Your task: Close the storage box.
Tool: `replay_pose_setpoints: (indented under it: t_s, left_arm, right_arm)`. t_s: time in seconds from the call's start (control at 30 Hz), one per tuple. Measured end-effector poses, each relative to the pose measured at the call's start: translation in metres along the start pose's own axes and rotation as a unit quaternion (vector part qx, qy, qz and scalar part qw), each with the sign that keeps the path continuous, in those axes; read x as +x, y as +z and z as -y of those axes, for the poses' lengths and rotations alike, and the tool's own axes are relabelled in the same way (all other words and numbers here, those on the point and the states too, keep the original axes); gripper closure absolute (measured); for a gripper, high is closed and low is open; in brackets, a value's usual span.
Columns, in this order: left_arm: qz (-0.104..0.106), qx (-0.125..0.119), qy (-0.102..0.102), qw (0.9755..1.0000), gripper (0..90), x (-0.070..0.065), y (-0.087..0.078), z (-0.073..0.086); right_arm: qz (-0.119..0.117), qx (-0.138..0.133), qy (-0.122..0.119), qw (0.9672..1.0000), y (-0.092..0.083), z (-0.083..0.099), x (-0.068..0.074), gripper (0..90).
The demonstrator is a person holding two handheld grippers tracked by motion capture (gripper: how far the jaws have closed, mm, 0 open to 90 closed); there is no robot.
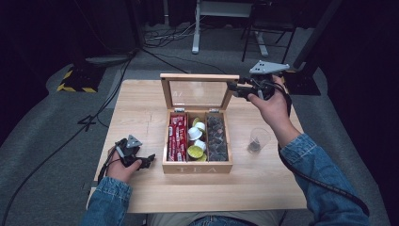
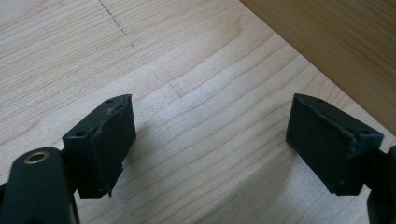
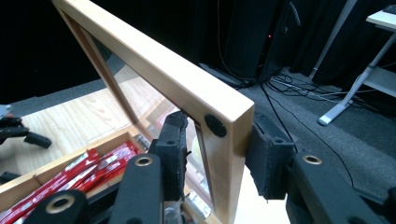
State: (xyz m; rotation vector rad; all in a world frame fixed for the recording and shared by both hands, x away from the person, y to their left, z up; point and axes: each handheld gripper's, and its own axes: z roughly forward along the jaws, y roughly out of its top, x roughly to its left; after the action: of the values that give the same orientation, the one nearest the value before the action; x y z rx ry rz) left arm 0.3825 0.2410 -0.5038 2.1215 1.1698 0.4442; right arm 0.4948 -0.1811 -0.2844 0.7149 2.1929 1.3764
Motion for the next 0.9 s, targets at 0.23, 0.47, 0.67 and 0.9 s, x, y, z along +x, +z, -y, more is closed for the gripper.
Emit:
replay_pose_setpoints:
  t_s: [0.23,0.47,0.67,0.9]
  left_arm:
    - [0.0,0.0,0.0,1.0,16.2,0.0,0.0,0.0]
    - [-0.001,0.0,-0.001,1.0,16.2,0.0,0.0,0.0]
    - [-0.001,0.0,-0.001,1.0,16.2,0.0,0.0,0.0]
    - [-0.002,0.0,0.0,1.0,16.2,0.0,0.0,0.0]
  right_arm:
    - [-0.011,0.006,0.002,0.9999,-0.01,0.01,0.013,58.9]
    - [-0.016,0.016,-0.001,0.9997,-0.017,0.019,0.026,56.2]
    - [-0.02,0.023,-0.016,0.9994,-0.022,0.028,0.038,55.2]
    - [-0.024,0.035,-0.028,0.9987,-0.028,0.039,0.049,53.0]
